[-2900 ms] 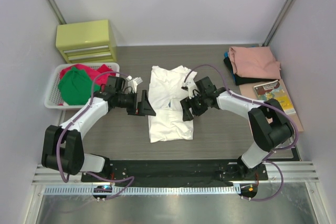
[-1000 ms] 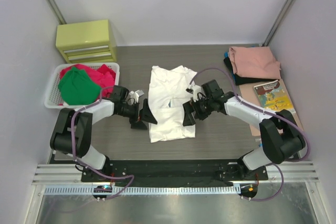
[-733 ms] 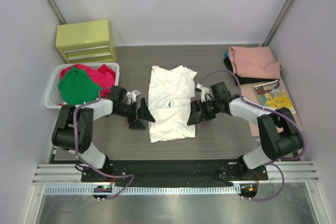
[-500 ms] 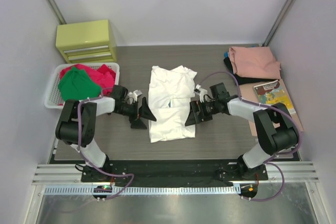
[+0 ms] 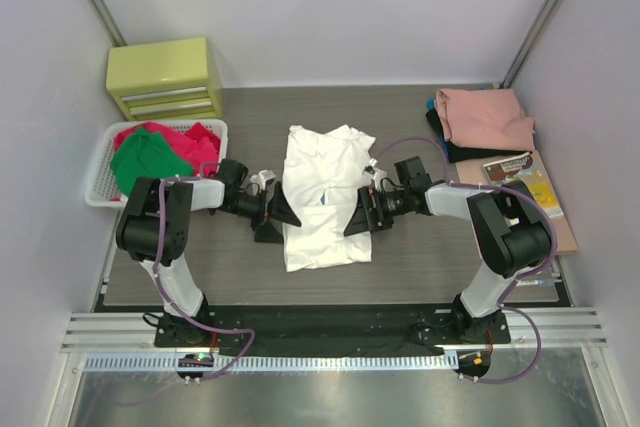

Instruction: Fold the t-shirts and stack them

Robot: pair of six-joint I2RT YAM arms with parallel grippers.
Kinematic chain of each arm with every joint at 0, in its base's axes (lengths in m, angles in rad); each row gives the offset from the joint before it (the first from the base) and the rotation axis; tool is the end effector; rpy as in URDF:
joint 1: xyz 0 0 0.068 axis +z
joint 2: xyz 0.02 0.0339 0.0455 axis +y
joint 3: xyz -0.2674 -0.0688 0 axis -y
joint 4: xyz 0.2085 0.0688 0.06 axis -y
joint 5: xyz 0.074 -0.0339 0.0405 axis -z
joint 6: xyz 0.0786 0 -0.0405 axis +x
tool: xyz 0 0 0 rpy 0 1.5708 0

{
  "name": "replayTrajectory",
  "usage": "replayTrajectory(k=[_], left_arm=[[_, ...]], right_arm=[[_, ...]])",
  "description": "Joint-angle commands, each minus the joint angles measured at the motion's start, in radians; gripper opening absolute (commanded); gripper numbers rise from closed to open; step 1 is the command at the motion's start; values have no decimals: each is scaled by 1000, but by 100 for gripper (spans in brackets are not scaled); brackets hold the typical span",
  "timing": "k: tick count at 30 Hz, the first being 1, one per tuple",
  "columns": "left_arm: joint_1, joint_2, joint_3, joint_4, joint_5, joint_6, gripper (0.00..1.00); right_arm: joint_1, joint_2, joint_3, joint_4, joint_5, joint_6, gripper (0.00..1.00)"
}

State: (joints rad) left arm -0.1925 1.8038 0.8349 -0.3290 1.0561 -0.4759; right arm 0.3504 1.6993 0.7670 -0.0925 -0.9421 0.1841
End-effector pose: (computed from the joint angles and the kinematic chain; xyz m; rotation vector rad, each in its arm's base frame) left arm 0.2614 -0.1206 0.1273 0.1612 -2.6051 1.5508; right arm 0.2497 0.1590 0.1443 -0.5658 2.4743 1.4201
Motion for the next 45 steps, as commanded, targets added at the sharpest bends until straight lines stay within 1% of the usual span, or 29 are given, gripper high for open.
replayTrajectory(k=[1, 5, 6, 8, 9, 10, 12, 15, 24, 29, 32, 34, 38, 45], left_arm=[[-21, -8, 26, 4, -13, -12, 100], [-4, -58, 7, -56, -85, 45, 100], [2, -72, 0, -62, -143, 48, 100], [2, -119, 3, -105, -215, 83, 100], [4, -145, 1, -110, -301, 86, 100], [4, -188, 0, -114, -332, 94, 100], [1, -224, -11, -122, -376, 85, 100], [2, -239, -23, -120, -399, 76, 100], [-16, -74, 20, -122, -387, 68, 100], [-76, -12, 53, -116, -367, 59, 100], [-117, 28, 72, -114, -315, 51, 100], [-143, 58, 87, -113, -253, 46, 100], [-159, 89, 105, -111, -206, 43, 100], [-159, 65, 86, -139, -219, 80, 100]], right_arm=[[24, 42, -6, 17, 88, 5, 100], [22, 20, -18, 2, 103, -21, 100], [22, 13, -20, -1, 98, -23, 100], [22, 5, -24, 2, 97, -26, 100], [22, 2, -26, 4, 97, -23, 100], [22, -1, -25, 4, 89, -25, 100], [22, 2, -25, 2, 92, -23, 100], [22, 5, -23, 7, 91, -25, 100], [22, 2, -26, 14, 95, -23, 100], [22, 10, -23, 14, 89, -21, 100], [22, 22, -18, 16, 86, -23, 100], [22, 29, -17, 16, 82, -25, 100], [24, 42, -15, 14, 72, -23, 100], [22, 53, -11, 8, 65, -23, 100]])
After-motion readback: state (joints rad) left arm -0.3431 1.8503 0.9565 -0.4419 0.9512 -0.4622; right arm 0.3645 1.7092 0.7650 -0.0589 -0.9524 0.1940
